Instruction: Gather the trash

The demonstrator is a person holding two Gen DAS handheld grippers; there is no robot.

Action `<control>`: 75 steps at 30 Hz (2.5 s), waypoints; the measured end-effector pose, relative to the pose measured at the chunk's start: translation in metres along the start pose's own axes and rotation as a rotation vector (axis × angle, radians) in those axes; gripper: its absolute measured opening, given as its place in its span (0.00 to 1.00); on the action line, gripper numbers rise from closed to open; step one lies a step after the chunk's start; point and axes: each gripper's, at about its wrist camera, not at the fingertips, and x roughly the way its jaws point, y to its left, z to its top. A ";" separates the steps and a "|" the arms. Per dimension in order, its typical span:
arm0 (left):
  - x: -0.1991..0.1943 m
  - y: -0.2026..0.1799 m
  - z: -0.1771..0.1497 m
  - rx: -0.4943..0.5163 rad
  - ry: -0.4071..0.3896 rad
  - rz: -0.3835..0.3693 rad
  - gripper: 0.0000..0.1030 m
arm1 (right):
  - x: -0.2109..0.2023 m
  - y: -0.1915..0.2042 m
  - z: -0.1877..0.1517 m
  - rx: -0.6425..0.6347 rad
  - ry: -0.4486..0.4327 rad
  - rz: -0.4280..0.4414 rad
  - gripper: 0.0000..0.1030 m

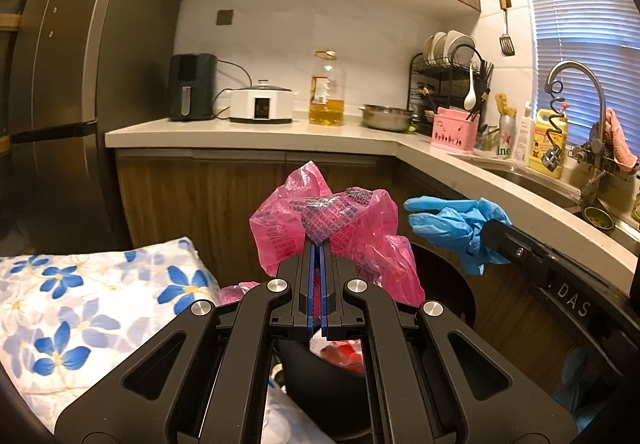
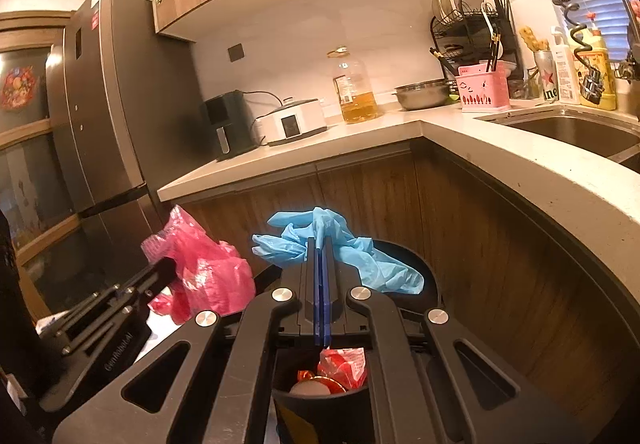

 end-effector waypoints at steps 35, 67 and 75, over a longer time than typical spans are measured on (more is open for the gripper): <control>-0.052 0.049 -0.015 -0.046 0.023 0.178 0.84 | -0.022 0.028 -0.012 -0.082 0.058 -0.031 0.84; -0.312 0.105 -0.075 -0.068 -0.009 0.359 0.94 | -0.201 0.147 -0.074 -0.213 0.062 -0.019 0.94; -0.345 0.108 -0.080 -0.080 -0.041 0.365 0.94 | -0.228 0.167 -0.084 -0.240 0.044 -0.018 0.94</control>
